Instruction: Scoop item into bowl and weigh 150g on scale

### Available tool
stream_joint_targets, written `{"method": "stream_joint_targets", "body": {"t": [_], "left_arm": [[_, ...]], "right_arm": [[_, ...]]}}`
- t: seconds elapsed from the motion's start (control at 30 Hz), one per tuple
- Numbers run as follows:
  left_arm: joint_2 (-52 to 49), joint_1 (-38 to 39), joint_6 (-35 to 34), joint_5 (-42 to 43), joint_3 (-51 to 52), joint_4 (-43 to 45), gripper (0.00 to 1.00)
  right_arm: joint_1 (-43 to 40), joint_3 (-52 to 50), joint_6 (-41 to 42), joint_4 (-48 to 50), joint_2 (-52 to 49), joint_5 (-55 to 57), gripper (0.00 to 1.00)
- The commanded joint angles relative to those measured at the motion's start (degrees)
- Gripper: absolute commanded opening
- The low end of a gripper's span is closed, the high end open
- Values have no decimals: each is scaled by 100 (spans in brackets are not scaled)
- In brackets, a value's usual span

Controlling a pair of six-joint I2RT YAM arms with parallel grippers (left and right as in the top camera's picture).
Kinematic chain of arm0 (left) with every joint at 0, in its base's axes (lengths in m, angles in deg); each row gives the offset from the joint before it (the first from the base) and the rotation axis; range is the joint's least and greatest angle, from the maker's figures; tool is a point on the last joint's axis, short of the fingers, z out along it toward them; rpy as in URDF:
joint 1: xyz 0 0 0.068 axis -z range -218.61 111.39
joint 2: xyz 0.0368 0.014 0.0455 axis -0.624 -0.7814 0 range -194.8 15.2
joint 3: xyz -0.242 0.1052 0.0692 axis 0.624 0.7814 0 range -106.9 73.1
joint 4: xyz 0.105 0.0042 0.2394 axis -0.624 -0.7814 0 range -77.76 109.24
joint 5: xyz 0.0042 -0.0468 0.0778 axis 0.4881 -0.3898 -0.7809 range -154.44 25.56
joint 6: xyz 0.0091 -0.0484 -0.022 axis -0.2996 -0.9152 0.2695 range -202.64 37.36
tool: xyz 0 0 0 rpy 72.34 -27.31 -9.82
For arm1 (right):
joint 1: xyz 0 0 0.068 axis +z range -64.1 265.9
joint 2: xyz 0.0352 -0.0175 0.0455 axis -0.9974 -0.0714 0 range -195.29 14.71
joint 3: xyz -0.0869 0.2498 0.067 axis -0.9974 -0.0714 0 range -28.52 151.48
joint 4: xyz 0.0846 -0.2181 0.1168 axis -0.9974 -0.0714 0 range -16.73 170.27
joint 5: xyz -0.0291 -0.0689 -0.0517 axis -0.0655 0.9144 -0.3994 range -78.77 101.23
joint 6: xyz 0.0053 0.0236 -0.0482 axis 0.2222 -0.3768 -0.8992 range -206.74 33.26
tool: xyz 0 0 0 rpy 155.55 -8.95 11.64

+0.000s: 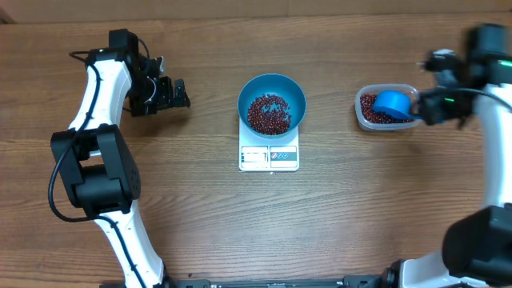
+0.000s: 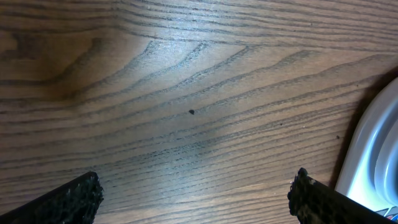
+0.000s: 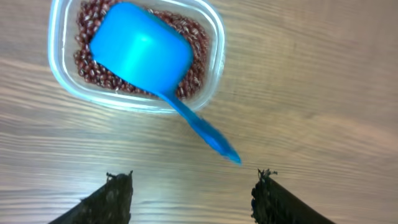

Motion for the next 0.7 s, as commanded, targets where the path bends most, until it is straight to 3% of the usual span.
{"method": "stream_joint_targets", "body": {"t": [0.0,0.03,0.17,0.3,0.47,0.67], "left_arm": [[-48,39,90,-13,-44,4,99],[-48,39,90,-11,-44,4,99],[-48,39,90,-11,-44,4,100],[-48,39,92,-11,-44,4,100],[-48,39,92,-11,-44,4,100],[-48,39,92,-11,-44,4,99]], "right_arm": [[-1038,-125,173,7,4,-1996,67],[-1331,-199,151,42,4,-2129,71],[-2114,-634,197,450,2,-2973,72],[-2535,-1558,470,1550,-26,-3744,73],[-2380,-2815,501,3357,-114,-4881,80],[-2031,-3377,1150,4767,-118,-5224,84]]}}
